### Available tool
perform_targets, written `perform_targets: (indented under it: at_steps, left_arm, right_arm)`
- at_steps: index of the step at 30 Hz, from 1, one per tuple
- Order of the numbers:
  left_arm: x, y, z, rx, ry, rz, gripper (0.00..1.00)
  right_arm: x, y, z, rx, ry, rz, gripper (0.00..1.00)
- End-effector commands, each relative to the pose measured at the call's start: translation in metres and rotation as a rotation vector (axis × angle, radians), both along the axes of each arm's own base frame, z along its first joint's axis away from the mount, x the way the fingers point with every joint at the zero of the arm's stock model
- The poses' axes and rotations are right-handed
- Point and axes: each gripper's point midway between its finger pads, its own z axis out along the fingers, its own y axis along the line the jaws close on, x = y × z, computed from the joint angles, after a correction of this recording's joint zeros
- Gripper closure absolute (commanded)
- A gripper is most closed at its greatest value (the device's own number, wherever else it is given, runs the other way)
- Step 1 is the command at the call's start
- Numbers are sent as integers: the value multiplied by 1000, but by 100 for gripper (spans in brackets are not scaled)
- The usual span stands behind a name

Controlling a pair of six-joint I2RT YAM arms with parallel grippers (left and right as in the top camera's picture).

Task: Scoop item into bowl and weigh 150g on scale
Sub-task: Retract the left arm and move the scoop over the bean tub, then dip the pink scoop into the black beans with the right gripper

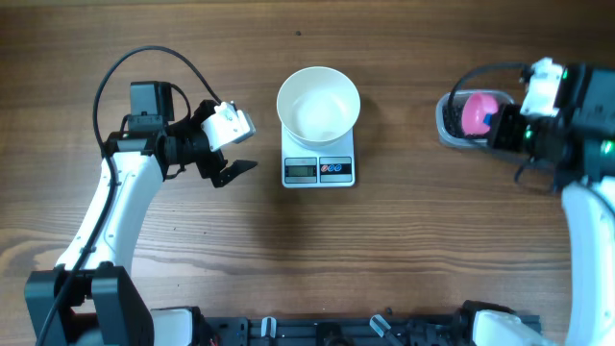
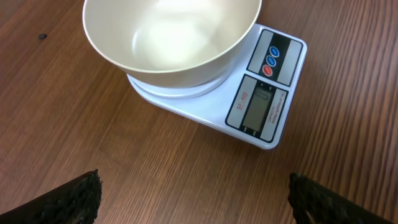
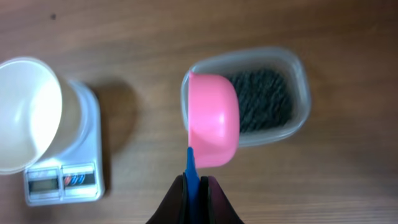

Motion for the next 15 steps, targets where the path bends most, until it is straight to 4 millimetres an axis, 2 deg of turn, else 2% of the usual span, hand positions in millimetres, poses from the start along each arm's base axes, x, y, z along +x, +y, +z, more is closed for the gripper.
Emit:
perform_targets:
  at_steps: [1,6,9,15]
  left_arm:
    - [-1,-1,-1,-13,-5,-20,0]
    - [-1,-1,-1,-13,-5,-20,0]
    - [-1,-1,-1,-13,-5,-20,0]
    - [-1,-1,-1,-13,-6,-20,0]
  right_arm:
    - [27,-23,1,-99,68,-19,96]
    - [38,-34,-16,-144,119,-34,96]
    - [41,-38,-16,-166,111,-32,96]
    - [29,-46,-21,-210,168,-56,96]
